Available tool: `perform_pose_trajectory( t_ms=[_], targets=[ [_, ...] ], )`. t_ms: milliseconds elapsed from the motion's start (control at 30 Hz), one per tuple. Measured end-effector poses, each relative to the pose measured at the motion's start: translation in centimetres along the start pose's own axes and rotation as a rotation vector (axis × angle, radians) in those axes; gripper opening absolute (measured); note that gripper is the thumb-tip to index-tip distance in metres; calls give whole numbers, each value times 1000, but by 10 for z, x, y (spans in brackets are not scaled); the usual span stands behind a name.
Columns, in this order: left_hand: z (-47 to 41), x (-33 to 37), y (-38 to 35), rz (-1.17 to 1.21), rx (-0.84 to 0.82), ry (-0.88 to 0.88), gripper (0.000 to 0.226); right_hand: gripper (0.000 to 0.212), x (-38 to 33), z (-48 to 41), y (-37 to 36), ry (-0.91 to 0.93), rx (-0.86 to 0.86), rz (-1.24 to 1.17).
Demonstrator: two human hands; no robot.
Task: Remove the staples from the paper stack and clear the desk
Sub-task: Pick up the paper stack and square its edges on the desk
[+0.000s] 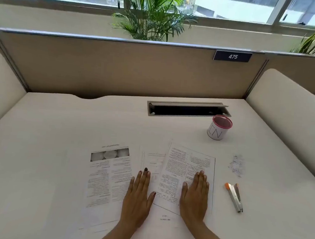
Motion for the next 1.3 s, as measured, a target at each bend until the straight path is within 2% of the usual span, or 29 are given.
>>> perform_pose_trajectory(
  t_ms=[133, 367, 467, 533, 633, 700, 900, 1067, 1167, 1300],
  targets=[
    [5, -2, -3, -42, -57, 17, 64, 78, 11, 11, 5, -149, -87, 27],
    [5, -1, -2, -29, -87, 28, 63, 74, 17, 12, 8, 2, -89, 11],
    [5, -2, -3, -22, -79, 36, 63, 65, 21, 12, 20, -151, -40, -38],
    [6, -2, -2, -14, -72, 36, 63, 68, 20, 13, 31, -305, 10, 23],
    [5, -2, -2, 2, -70, 35, 63, 84, 12, 15, 45, -497, -91, 59],
    [5, -1, -2, 8, -66, 40, 63, 84, 12, 15, 47, -574, -154, 68],
    [6, -1, 0, 15, -70, 39, 63, 72, 18, 2, 52, -733, -237, -101],
    [6, -1, 0, 54, -90, 43, 62, 28, 25, -2, 64, -637, -49, -325],
    [3, -1, 8, 221, -35, 97, 66, 19, 27, -6, 76, -638, 7, -514],
    [-5, 8, 41, 745, 99, 473, 57, 22, 27, -8, 76, -683, -64, -700]
  ],
)
Point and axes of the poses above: each hand's wrist, its own z-axis away from the middle knuckle, its own y-axis out of the back of the hand, x = y × z, the point moved 2 cm from there along -z, towards the middle knuckle, and after that the axes turned 7 degrees about x, right-handed, at the moved point
